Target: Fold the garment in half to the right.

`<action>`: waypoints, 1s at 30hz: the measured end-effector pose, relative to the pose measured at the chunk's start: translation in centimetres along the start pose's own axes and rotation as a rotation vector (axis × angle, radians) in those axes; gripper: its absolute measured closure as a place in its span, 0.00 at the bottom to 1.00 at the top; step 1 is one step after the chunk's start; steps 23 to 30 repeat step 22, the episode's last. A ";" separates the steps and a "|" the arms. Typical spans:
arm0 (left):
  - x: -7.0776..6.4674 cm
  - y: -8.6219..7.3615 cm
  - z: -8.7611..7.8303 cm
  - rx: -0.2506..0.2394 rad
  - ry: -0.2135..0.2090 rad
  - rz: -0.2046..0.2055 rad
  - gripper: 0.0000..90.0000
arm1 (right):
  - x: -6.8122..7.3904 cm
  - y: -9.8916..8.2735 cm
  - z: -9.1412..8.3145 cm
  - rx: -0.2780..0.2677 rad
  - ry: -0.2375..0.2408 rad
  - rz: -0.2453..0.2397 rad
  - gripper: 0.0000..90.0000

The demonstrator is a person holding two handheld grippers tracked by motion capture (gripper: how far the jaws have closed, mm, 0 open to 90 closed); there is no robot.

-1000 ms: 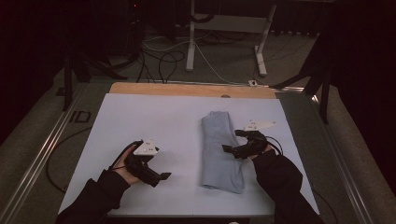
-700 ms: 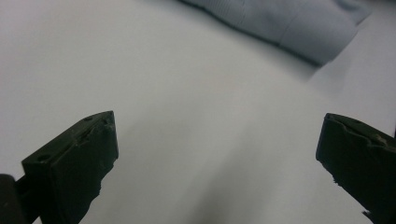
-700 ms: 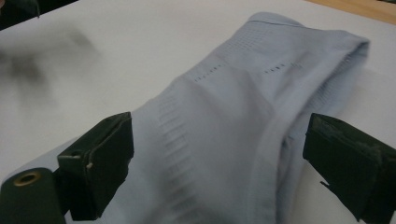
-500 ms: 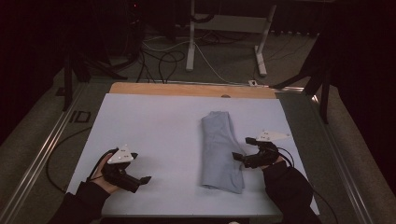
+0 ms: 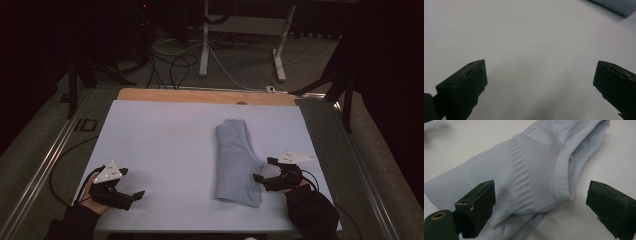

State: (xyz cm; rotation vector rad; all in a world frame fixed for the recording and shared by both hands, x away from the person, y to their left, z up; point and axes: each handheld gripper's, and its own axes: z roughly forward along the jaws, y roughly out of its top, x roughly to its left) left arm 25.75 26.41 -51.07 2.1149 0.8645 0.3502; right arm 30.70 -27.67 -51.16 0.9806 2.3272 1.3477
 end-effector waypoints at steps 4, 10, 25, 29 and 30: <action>0.3 -0.9 -0.1 0.022 0.027 -0.027 0.00 | 0.2 -0.4 -0.4 -0.004 -0.031 0.003 0.10; 0.6 -2.0 -0.5 0.019 0.046 -0.047 0.00 | 0.5 -1.3 -0.8 0.007 -0.057 0.007 0.10; 1.1 -2.6 -1.0 -0.012 0.075 -0.075 0.00 | 0.6 -1.9 -0.8 0.017 -0.065 -0.005 0.10; 1.1 -2.6 -1.0 -0.012 0.075 -0.075 0.00 | 0.6 -1.9 -0.8 0.017 -0.065 -0.005 0.10; 1.1 -2.6 -1.0 -0.012 0.075 -0.075 0.00 | 0.6 -1.9 -0.8 0.017 -0.065 -0.005 0.10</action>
